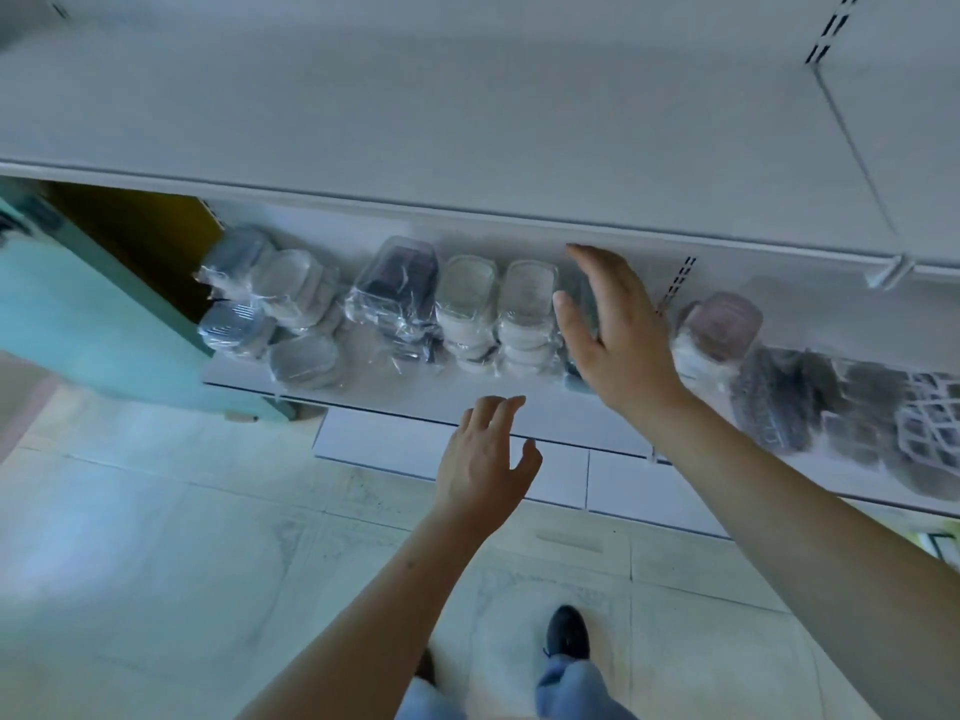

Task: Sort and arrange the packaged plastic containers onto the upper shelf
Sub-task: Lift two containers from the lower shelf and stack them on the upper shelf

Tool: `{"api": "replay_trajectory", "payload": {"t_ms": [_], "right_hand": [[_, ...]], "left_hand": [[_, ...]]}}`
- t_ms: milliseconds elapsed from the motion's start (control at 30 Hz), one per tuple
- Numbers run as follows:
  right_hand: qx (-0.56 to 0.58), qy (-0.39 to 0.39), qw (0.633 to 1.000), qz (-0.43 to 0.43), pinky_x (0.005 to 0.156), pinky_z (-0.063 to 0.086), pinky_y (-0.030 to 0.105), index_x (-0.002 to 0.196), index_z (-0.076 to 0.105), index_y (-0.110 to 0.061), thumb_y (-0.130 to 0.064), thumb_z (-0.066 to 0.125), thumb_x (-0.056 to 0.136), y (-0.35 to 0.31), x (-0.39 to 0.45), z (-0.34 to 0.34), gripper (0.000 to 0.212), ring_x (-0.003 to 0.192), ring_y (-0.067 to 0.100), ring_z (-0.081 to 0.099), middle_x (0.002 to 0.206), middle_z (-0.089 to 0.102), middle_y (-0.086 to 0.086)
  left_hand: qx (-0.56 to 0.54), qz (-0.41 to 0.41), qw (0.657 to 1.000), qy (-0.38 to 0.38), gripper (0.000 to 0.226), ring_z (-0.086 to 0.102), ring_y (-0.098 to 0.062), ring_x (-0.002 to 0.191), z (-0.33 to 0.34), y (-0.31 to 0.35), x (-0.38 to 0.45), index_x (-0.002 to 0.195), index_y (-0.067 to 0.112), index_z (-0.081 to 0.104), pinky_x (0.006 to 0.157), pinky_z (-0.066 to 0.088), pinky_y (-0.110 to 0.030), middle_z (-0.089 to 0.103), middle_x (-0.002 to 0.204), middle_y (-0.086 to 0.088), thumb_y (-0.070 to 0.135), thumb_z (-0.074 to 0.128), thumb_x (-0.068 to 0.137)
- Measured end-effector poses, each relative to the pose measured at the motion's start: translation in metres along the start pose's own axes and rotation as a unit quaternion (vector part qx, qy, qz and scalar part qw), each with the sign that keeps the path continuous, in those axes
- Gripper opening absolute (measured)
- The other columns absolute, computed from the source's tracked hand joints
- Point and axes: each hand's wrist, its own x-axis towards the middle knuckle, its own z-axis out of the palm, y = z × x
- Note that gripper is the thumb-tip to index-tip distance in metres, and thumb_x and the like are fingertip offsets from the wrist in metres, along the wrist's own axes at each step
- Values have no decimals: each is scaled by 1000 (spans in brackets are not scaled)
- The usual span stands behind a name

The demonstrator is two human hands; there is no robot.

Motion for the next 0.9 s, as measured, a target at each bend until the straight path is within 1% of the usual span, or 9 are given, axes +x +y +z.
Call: {"api": "replay_trajectory", "payload": {"t_ms": [133, 267, 433, 467, 533, 600, 700, 767, 900], "right_hand": [[2, -15, 999, -29, 114, 32, 28, 143, 47, -6, -38, 42, 104, -72, 23, 50, 50, 133, 22, 46, 142, 52, 10], [14, -28, 998, -52, 115, 24, 16, 145, 45, -7, -41, 40, 104, -138, 45, 105, 53, 137, 19, 42, 146, 49, 8], [45, -63, 994, -82, 115, 34, 31, 143, 46, -7, -42, 41, 103, -196, 70, 174, 54, 133, 23, 46, 142, 51, 8], [48, -74, 992, -85, 115, 33, 28, 143, 46, -6, -41, 41, 102, -202, 76, 188, 54, 132, 23, 46, 141, 51, 9], [53, -96, 990, -89, 114, 30, 22, 143, 46, -6, -42, 41, 102, -211, 88, 217, 55, 133, 24, 45, 142, 50, 11], [55, -114, 988, -89, 113, 34, 28, 144, 45, -5, -44, 40, 102, -214, 103, 248, 58, 134, 25, 45, 144, 49, 12], [42, -146, 986, -70, 109, 35, 28, 145, 43, -5, -46, 41, 100, -208, 130, 302, 61, 134, 24, 43, 145, 47, 13], [25, -173, 984, -47, 106, 39, 31, 147, 40, -5, -42, 49, 98, -202, 150, 339, 62, 135, 27, 43, 147, 45, 15], [-57, -235, 970, -19, 105, 43, 40, 151, 34, -6, -35, 60, 96, -182, 180, 404, 67, 138, 33, 38, 153, 36, 19]], "left_hand": [[10, -17, 1000, 20, 51, 56, -25, 114, -59, -66, -20, 138, 15, 52, 91, 52, -41, 56, 128, -3, 38, 47, 93], [14, -45, 998, 51, 47, 54, -23, 118, -116, -131, -35, 139, 16, 51, 95, 49, -39, 56, 132, -2, 31, 57, 95], [19, -83, 993, 78, 47, 53, -24, 120, -166, -202, -44, 139, 18, 51, 96, 50, -41, 54, 137, -1, 32, 58, 94], [18, -96, 992, 82, 46, 53, -24, 119, -173, -215, -44, 138, 18, 51, 96, 50, -40, 54, 137, -1, 31, 59, 94], [18, -118, 989, 87, 46, 54, -23, 119, -183, -243, -43, 138, 18, 52, 97, 50, -39, 55, 135, -1, 31, 60, 94], [17, -141, 986, 84, 46, 54, -23, 120, -190, -271, -38, 138, 19, 53, 97, 50, -38, 56, 134, -1, 32, 60, 94], [19, -186, 980, 65, 47, 52, -22, 125, -197, -315, -21, 140, 20, 51, 101, 47, -36, 52, 140, -1, 35, 57, 97], [12, -231, 971, 59, 48, 51, -22, 127, -201, -344, -7, 143, 21, 48, 102, 45, -36, 50, 144, -2, 37, 56, 98], [-28, -319, 947, 43, 51, 52, -22, 127, -204, -398, 23, 144, 24, 45, 98, 51, -41, 47, 145, -3, 41, 57, 97]]}}
